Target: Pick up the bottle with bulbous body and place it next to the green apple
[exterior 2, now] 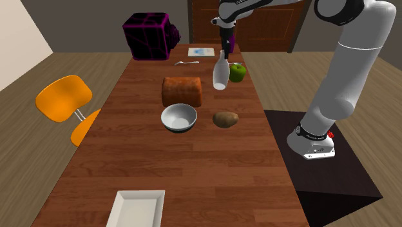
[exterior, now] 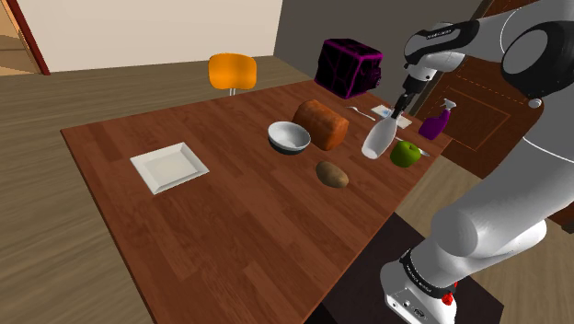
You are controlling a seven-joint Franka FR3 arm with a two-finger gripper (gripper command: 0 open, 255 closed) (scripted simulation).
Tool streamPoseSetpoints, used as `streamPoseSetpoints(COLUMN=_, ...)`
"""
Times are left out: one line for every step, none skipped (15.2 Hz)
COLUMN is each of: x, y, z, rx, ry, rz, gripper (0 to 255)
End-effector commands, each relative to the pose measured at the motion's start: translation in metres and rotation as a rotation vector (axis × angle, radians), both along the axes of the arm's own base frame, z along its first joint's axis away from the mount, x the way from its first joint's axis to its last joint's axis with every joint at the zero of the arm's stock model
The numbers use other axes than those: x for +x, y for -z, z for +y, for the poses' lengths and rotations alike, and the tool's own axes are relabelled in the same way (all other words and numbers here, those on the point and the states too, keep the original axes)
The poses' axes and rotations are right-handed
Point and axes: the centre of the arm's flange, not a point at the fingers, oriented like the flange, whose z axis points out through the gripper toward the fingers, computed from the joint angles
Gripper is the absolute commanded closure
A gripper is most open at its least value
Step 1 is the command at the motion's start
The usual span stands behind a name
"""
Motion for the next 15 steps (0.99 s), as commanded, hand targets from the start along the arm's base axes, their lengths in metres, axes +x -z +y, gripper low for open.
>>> streamPoseSetpoints(x=0.000, y=0.000, z=0.000, rx=0.000, ry=0.000, rz=0.000, gripper=0)
streamPoseSetpoints(x=0.000, y=0.000, z=0.000, rx=0.000, ry=0.000, rz=0.000, gripper=0)
streamPoseSetpoints(x=0.000, y=0.000, z=0.000, rx=0.000, ry=0.000, rz=0.000, gripper=0)
streamPoseSetpoints(x=0.000, y=0.000, z=0.000, rx=0.000, ry=0.000, rz=0.000, gripper=0)
streamPoseSetpoints(x=0.000, y=-0.013, z=0.000, rx=0.000, ry=0.000, rz=0.000, gripper=0)
streamPoseSetpoints(x=0.001, y=-0.026, z=0.000, rx=0.000, ry=0.000, rz=0.000, gripper=0)
streamPoseSetpoints(x=0.001, y=-0.040, z=0.000, rx=0.000, ry=0.000, rz=0.000, gripper=0)
streamPoseSetpoints(x=0.002, y=-0.050, z=0.000, rx=0.000, ry=0.000, rz=0.000, gripper=0)
streamPoseSetpoints(x=0.002, y=-0.050, z=0.000, rx=0.000, ry=0.000, rz=0.000, gripper=0)
streamPoseSetpoints(x=0.002, y=-0.050, z=0.000, rx=0.000, ry=0.000, rz=0.000, gripper=0)
streamPoseSetpoints(x=0.002, y=-0.050, z=0.000, rx=0.000, ry=0.000, rz=0.000, gripper=0)
streamPoseSetpoints(x=0.002, y=-0.050, z=0.000, rx=0.000, ry=0.000, rz=0.000, gripper=0)
streamPoseSetpoints(x=0.002, y=-0.050, z=0.000, rx=0.000, ry=0.000, rz=0.000, gripper=0)
streamPoseSetpoints(x=0.002, y=-0.050, z=0.000, rx=0.000, ry=0.000, rz=0.000, gripper=0)
streamPoseSetpoints(x=0.002, y=-0.050, z=0.000, rx=0.000, ry=0.000, rz=0.000, gripper=0)
